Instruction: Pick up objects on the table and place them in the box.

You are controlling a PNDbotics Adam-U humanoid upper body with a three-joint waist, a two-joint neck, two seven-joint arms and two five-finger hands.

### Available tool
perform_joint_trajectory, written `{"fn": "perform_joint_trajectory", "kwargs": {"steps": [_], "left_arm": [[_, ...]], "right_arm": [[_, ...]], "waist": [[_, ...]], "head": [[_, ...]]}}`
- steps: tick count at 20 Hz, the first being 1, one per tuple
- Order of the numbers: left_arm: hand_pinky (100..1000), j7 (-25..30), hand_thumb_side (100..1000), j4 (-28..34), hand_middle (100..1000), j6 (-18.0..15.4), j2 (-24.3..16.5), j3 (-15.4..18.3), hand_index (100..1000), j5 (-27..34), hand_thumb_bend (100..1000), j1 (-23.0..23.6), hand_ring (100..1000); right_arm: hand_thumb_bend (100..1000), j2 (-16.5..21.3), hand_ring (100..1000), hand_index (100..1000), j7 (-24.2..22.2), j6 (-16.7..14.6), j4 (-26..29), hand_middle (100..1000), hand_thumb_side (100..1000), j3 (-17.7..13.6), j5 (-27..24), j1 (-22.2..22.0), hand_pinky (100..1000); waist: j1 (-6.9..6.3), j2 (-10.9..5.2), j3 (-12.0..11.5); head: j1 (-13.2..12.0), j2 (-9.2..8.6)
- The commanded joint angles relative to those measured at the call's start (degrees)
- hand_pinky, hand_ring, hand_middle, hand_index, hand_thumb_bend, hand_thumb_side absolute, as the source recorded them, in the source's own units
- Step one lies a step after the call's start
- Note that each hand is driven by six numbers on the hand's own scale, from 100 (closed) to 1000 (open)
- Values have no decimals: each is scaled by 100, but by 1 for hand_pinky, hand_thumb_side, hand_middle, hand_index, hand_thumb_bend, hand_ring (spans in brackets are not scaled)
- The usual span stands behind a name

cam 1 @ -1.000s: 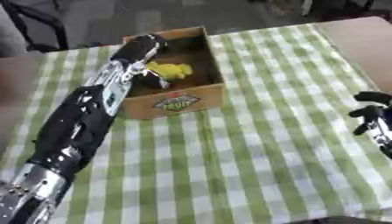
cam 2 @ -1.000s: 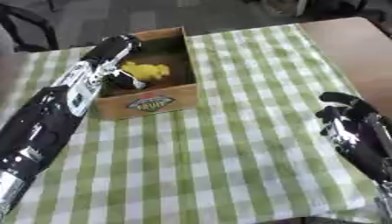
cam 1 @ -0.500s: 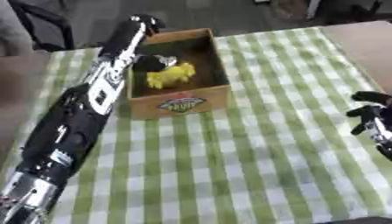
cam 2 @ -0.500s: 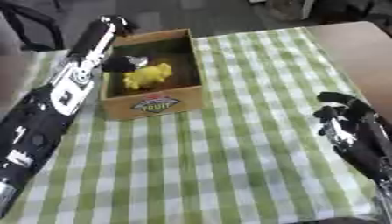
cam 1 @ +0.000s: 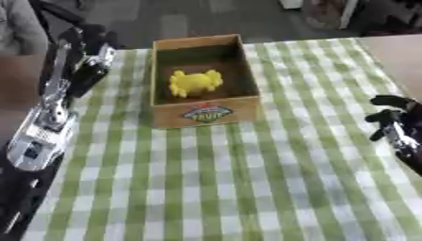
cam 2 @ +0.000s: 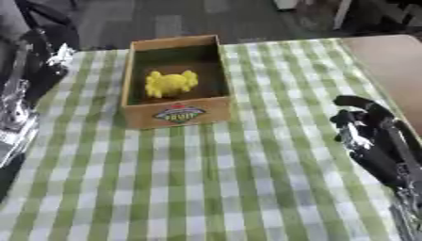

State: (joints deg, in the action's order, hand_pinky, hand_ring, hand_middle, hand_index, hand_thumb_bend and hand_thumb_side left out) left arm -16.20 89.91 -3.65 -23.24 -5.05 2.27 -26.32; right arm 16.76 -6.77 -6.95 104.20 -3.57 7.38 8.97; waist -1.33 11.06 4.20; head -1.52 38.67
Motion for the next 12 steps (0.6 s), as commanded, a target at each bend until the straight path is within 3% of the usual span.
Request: {"fn": "perform_joint_trajectory", "kwargs": {"steps": [1, 6, 12], "left_arm": [[671, -254, 611, 613, 556, -17, -155, 210, 724, 364, 367, 368, 590], [657, -434, 662, 848, 539, 48, -15, 384, 720, 647, 341, 1029, 570], [649, -307, 694, 870, 528, 67, 199, 440, 715, 841, 312, 1472, 557]], "right_arm": [[100, 52, 676, 825, 77, -3, 69, 773, 593, -72, -64, 15, 471], [100, 35, 674, 825, 136, -6, 73, 772, 595, -84, -113, 12, 470], [100, 30, 668, 824, 183, 33, 82, 771, 608, -95, -283, 3, 468]], "waist": [[16, -105, -50], [57, -111, -151], [79, -103, -237]], "head": [[54, -48], [60, -44], [46, -6]]}}
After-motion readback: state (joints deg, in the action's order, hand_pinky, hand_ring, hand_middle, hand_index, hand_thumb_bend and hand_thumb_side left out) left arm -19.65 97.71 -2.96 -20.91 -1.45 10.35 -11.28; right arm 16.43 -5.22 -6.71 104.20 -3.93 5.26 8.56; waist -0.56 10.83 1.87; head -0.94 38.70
